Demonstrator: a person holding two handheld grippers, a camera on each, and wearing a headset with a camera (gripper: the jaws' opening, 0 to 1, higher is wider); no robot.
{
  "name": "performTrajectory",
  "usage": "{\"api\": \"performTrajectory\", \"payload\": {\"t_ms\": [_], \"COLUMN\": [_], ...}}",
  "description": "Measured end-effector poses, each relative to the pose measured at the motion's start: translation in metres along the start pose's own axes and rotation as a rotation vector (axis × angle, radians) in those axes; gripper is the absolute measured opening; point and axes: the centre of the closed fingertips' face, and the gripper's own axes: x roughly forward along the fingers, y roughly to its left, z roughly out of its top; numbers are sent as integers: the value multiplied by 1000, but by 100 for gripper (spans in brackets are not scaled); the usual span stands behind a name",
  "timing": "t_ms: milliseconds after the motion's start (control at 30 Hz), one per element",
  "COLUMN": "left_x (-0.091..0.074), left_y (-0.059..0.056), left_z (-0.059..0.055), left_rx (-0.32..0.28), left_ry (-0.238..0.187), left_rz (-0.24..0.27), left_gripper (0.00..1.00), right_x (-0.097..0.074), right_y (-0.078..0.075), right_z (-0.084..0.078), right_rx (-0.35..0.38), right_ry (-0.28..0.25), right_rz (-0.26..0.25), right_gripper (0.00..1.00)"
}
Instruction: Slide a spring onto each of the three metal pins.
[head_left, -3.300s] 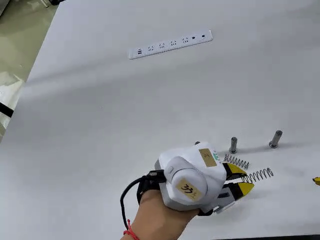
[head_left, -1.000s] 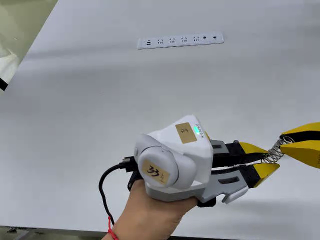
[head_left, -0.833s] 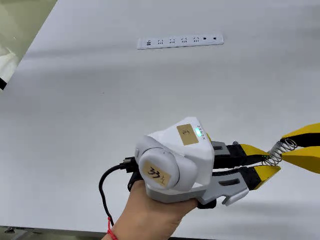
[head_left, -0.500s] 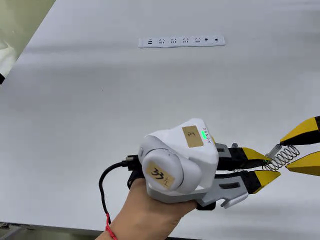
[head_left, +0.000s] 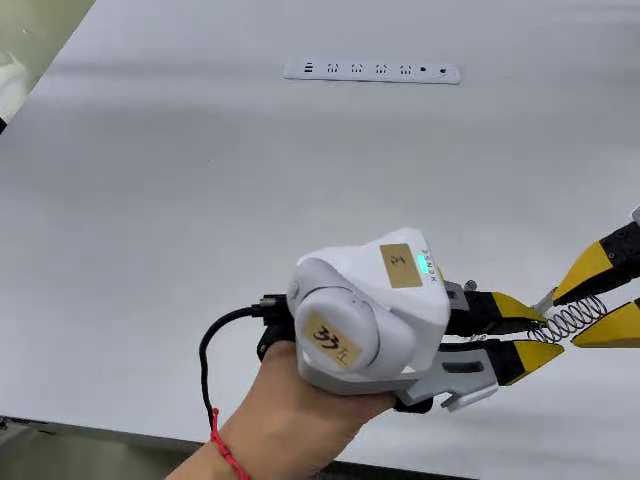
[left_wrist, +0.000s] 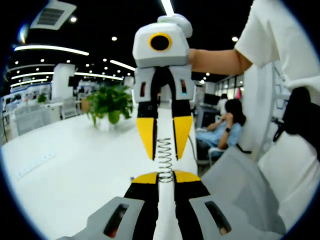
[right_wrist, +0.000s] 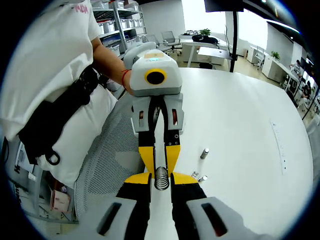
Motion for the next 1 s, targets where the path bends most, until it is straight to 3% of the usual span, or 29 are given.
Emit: {"api": "performTrajectory", "payload": {"t_ms": [233,1000], "left_x": [-3,-10], "left_y": [1,4], "left_z": [1,-3], "left_rx": [-13,-37], "left_ry": [-19,-35], "left_rz": [8,24], "left_gripper": [10,11], "right_x": [1,8], "right_y": [-2,-6], "right_z": [-2,2], "right_rx": [-20,3], "right_ry": [40,59], "right_rz": [19,19], "right_gripper": [15,12]}}
